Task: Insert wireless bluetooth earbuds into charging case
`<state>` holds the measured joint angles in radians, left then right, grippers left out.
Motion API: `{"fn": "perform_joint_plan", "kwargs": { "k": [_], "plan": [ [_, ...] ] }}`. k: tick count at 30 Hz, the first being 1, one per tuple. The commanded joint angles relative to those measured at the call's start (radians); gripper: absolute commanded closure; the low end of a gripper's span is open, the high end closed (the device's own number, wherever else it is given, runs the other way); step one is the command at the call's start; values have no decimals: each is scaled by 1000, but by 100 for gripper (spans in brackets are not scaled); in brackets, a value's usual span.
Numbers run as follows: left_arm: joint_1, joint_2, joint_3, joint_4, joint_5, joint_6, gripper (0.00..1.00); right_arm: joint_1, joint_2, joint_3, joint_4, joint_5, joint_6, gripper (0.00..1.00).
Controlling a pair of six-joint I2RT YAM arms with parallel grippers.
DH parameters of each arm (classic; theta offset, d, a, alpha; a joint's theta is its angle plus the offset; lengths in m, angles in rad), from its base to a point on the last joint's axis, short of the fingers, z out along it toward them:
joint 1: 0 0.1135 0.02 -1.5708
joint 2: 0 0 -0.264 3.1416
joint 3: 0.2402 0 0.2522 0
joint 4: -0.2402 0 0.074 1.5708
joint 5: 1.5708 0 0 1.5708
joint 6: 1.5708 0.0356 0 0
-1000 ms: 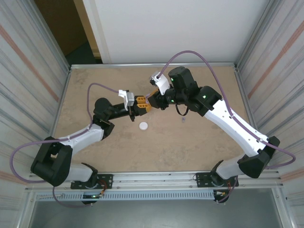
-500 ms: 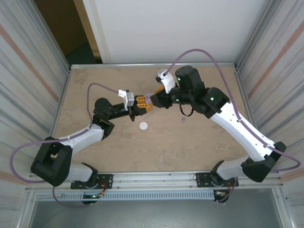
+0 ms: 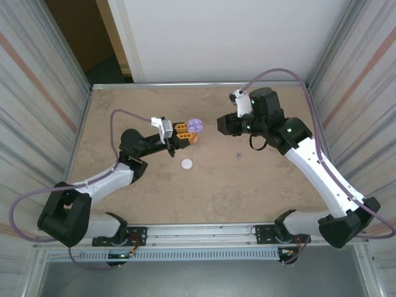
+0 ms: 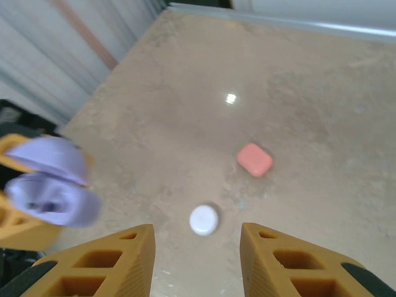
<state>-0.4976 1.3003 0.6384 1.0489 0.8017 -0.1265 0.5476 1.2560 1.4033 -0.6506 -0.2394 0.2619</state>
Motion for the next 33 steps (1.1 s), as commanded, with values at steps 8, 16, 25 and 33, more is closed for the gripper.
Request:
{"fn": "perform_joint_plan", "kwargs": {
  "k": [8,16,25,33],
  "plan": [
    [-1,-110,-35,11,-18,59,100,-179,-10,-187,-59,-34,161,62],
    [-36,-185,-42,-76,-42,156,100,-238,65,-264,-95,-10,175,63],
    [-76,-252,-64,-107,-64,258,100,-261,165,-293,-109,11,163,63],
    [-102,-285,-66,-141,-74,318,100,-267,236,-290,-104,22,157,63]
  ]
}}
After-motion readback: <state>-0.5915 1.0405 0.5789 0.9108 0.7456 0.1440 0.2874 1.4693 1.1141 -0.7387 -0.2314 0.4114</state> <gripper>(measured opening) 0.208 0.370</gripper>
